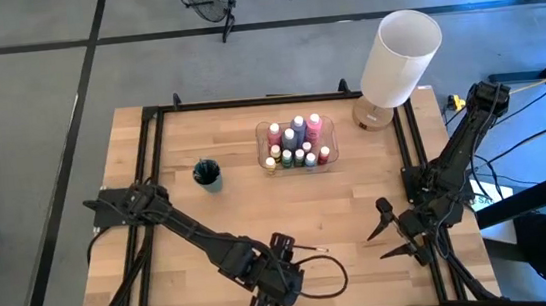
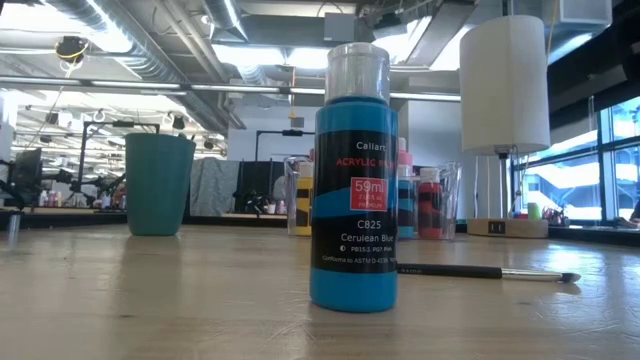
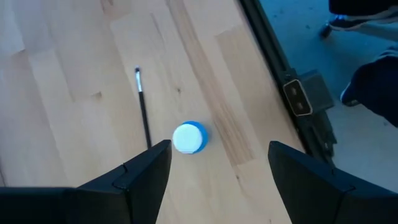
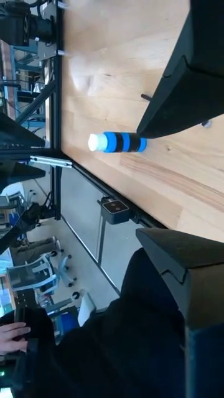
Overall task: Pick & Place Paint Supplies
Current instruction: Put the blue paint bottle into the transparent bin
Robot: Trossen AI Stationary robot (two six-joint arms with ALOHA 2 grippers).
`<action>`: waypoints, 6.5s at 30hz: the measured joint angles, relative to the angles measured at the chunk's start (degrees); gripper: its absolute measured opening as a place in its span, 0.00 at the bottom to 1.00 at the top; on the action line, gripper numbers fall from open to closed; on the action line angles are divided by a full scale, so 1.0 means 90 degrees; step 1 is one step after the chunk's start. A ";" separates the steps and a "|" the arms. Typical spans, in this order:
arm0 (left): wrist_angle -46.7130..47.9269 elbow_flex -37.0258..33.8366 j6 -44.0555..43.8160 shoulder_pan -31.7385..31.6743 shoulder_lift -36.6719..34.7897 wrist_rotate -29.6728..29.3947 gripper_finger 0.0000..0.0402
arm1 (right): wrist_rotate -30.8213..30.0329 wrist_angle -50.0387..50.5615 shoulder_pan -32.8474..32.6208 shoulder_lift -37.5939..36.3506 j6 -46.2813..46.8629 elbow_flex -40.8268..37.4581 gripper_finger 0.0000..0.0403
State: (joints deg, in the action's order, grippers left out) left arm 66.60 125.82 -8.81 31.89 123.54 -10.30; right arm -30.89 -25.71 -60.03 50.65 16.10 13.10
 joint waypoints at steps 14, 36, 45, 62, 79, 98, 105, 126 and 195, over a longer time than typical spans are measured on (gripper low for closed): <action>0.0003 0.0000 0.0403 0.0006 0.0008 0.0160 0.66 | -0.0782 -0.0015 0.0002 0.0000 -0.0150 0.0000 0.63; 0.0003 0.0000 0.0398 0.0006 0.0008 -0.0009 0.66 | -0.0608 0.0005 0.0002 0.0000 -0.0054 -0.0002 0.63; 0.0001 0.0000 0.0397 -0.0111 0.0032 0.0110 0.66 | -0.0590 0.0006 0.0001 0.0000 -0.0119 -0.0002 0.63; -0.0086 -0.0115 0.0666 -0.0214 0.0062 0.0444 0.66 | -0.0730 0.0281 0.0126 0.0000 -0.0002 -0.0002 0.63; -0.0101 -0.0117 0.0903 -0.0227 0.0161 0.0597 0.66 | -0.0726 0.0357 0.0129 0.0000 0.0019 -0.0002 0.63; -0.0099 -0.0117 0.1233 -0.0363 0.0186 0.0608 0.66 | -0.0712 0.0415 0.0126 0.0000 -0.0006 -0.0002 0.63; -0.0099 -0.0117 0.1235 -0.0372 0.0186 0.0612 0.66 | -0.0712 0.0415 0.0126 0.0000 0.0000 -0.0002 0.63; -0.0214 -0.0117 0.1850 -0.0613 0.0543 0.1056 0.66 | -0.0726 0.0504 0.0126 -0.0002 -0.0004 -0.0002 0.63; -0.0272 -0.0331 0.2066 -0.0608 0.0948 0.0799 0.66 | -0.0723 0.0698 0.0126 -0.0002 -0.0051 -0.0002 0.63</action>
State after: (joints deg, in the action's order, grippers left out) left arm 64.15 122.84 9.78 26.41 132.07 -3.11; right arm -37.40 -19.43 -58.89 50.63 15.64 13.08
